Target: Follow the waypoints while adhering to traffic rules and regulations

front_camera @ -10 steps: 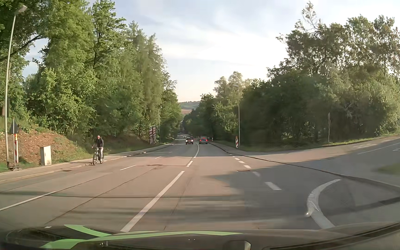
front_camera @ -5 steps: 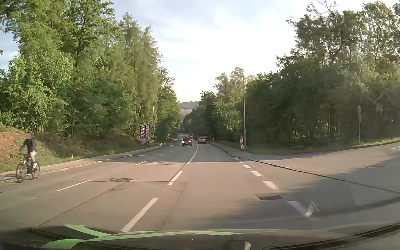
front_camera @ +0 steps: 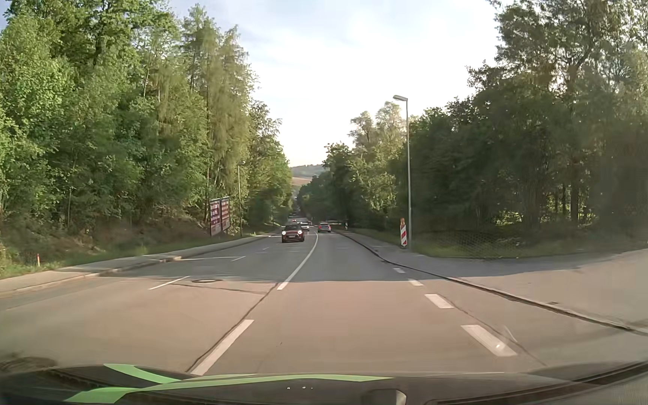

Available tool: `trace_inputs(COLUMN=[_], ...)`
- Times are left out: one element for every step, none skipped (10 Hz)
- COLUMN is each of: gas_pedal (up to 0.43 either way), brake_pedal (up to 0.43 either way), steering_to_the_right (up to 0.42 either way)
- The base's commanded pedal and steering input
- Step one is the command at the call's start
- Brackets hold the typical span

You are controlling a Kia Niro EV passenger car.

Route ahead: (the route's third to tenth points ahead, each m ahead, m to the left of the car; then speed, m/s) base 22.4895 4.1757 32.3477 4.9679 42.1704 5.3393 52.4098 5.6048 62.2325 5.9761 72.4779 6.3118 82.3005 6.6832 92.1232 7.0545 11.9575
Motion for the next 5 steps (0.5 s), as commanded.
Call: trace_inputs(gas_pedal=[0.000, 0.000, 0.000, 0.000, 0.000], brake_pedal=[0.146, 0.146, 0.146, 0.140, 0.134], steering_to_the_right=[-0.007, -0.007, -0.007, -0.007, -0.009])
